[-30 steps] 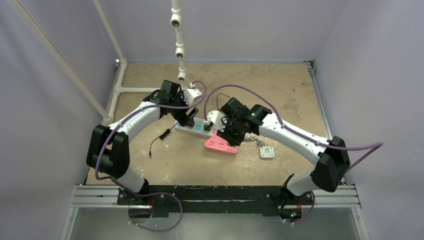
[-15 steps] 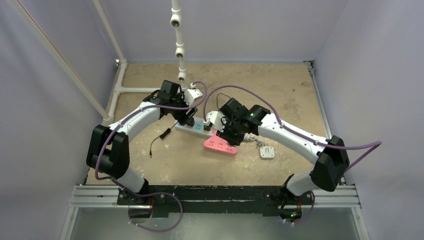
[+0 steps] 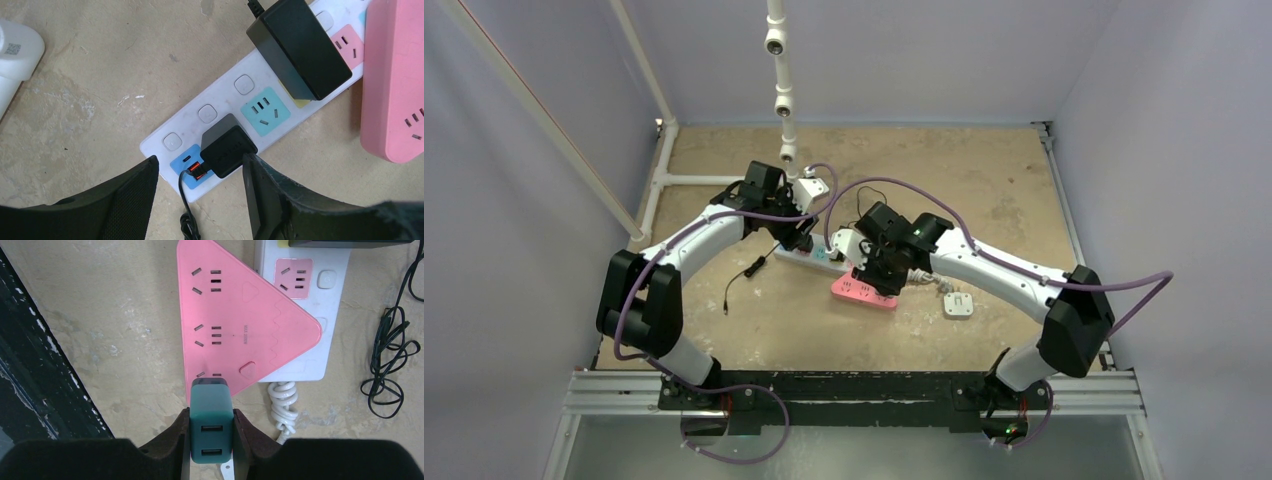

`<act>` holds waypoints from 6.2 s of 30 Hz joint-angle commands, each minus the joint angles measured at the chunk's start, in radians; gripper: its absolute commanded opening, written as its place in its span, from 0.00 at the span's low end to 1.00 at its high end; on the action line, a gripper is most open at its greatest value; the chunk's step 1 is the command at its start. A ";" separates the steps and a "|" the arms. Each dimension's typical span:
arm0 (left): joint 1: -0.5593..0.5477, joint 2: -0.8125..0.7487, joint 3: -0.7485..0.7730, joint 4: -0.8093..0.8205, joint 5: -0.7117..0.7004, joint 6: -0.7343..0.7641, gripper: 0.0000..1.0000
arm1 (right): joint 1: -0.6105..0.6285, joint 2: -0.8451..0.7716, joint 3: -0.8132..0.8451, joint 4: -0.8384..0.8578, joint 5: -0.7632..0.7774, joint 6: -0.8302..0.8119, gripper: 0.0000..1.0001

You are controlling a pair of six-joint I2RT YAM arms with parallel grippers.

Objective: Insert the plug
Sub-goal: Insert the plug into the socket.

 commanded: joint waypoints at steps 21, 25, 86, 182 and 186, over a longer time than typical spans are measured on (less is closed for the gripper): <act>0.010 -0.010 -0.022 0.005 -0.008 0.021 0.56 | 0.029 0.015 -0.031 0.046 0.053 -0.007 0.00; 0.009 -0.010 -0.022 0.005 -0.005 0.016 0.56 | 0.033 0.015 -0.037 0.063 0.054 -0.004 0.00; 0.010 -0.124 0.112 -0.100 0.044 -0.014 0.88 | 0.307 0.019 -0.239 0.164 0.306 0.222 0.00; -0.160 0.149 0.061 -0.143 -0.144 0.694 0.64 | 0.336 -0.014 -0.410 0.682 0.112 0.090 0.00; -0.154 0.149 0.062 -0.141 -0.149 0.701 0.64 | 0.336 0.009 -0.415 0.703 0.100 0.060 0.00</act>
